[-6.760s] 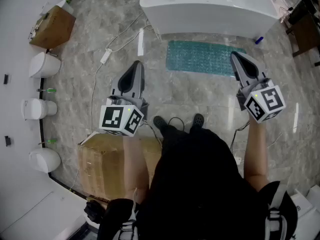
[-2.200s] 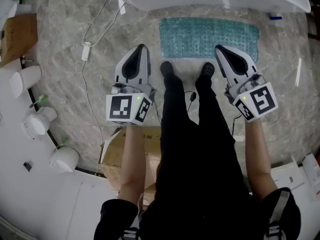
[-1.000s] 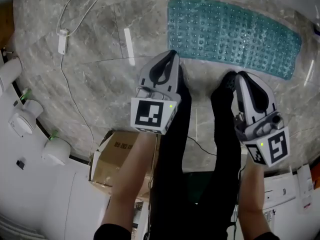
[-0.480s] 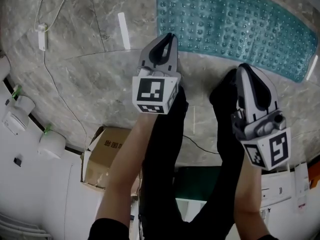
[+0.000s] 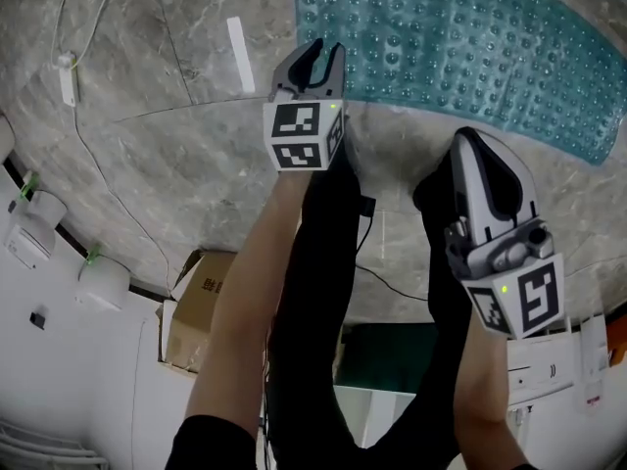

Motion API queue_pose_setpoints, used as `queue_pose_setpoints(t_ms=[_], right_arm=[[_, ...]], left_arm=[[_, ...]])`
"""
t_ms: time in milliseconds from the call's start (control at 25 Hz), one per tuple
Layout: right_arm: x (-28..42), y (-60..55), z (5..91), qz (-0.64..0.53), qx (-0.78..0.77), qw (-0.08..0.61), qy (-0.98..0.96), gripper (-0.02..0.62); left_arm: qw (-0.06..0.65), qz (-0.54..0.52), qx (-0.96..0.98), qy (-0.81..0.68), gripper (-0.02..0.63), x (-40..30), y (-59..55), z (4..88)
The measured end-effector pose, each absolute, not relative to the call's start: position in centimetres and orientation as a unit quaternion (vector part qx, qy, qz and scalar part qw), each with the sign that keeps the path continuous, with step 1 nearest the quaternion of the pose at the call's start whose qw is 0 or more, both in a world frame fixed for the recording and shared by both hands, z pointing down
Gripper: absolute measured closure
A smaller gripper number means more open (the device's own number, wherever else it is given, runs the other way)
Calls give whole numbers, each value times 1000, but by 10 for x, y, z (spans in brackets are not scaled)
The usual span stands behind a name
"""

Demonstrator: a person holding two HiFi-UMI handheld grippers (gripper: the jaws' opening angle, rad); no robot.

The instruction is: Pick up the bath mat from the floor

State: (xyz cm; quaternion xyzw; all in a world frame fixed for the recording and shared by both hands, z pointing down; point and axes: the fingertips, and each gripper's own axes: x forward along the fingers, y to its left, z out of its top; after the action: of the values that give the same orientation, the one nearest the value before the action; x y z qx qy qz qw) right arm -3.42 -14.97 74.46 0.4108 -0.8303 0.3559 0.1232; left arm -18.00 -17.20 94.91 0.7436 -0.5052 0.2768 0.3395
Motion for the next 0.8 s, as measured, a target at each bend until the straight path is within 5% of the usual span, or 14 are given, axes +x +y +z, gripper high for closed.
queue_pose_setpoints(t_ms=[800], right_arm=[[-44,-160,768,388,425,67,-815,583]], left_arm=[[384,345,695,-500,246,-218,-206,1078]])
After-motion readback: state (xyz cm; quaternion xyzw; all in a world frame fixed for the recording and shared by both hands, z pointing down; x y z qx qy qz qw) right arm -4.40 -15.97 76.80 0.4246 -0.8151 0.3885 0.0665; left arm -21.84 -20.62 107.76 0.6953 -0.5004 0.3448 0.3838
